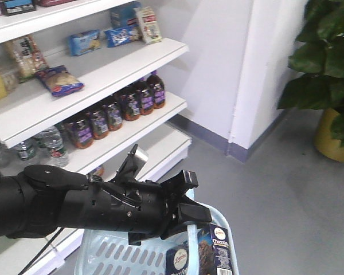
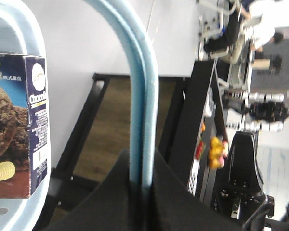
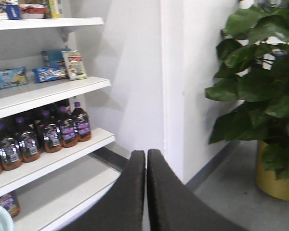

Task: Left arm holds basket, right arm returns cookies
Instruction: 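Turn and approach the snack shelf with the basket in the left gripper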

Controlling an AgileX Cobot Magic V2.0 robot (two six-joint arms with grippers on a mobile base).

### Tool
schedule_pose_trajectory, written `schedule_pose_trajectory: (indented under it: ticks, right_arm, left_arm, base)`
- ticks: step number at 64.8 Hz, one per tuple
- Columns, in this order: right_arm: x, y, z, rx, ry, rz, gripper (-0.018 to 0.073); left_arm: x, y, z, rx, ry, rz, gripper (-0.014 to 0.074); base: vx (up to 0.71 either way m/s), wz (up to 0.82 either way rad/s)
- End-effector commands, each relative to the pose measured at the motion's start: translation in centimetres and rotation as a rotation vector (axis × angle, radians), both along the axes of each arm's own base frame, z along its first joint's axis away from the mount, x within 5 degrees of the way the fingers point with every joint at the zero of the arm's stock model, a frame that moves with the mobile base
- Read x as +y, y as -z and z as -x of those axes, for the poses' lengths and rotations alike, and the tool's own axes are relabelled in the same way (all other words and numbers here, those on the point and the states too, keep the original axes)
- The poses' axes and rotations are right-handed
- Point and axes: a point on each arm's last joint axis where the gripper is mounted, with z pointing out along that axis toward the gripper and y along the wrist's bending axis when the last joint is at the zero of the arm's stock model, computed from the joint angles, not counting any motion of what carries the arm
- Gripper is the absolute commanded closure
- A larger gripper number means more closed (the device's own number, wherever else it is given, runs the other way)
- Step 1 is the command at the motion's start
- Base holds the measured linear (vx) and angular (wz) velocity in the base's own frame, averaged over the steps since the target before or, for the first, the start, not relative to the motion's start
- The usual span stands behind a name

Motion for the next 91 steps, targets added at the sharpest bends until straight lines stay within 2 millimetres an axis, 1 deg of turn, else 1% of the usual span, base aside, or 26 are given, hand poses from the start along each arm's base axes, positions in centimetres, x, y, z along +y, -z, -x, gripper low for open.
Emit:
schedule_pose_trajectory:
  ticks: [1,62,91]
  right_arm:
    - [-0.04,-0.81,0.10,-0.088,0.004,0.002,0.0568]
    - [-0.04,-0.80,0.10,-0.087,0.004,0.002,0.0568]
    - [-0.04,-0.80,0.10,-0.087,0.004,0.002,0.0568]
  left_arm:
    - [-0.23,-2.63,0.30,-0.015,0.009,0.106,0.0603]
    - [-0.24,-2.60,0.29,-0.015,0.009,0.106,0.0603]
    - [-0.24,-2.60,0.29,-0.015,0.009,0.106,0.0603]
  base:
    - [0.17,0.70]
    - [0.17,0.66]
    - [0.12,0.46]
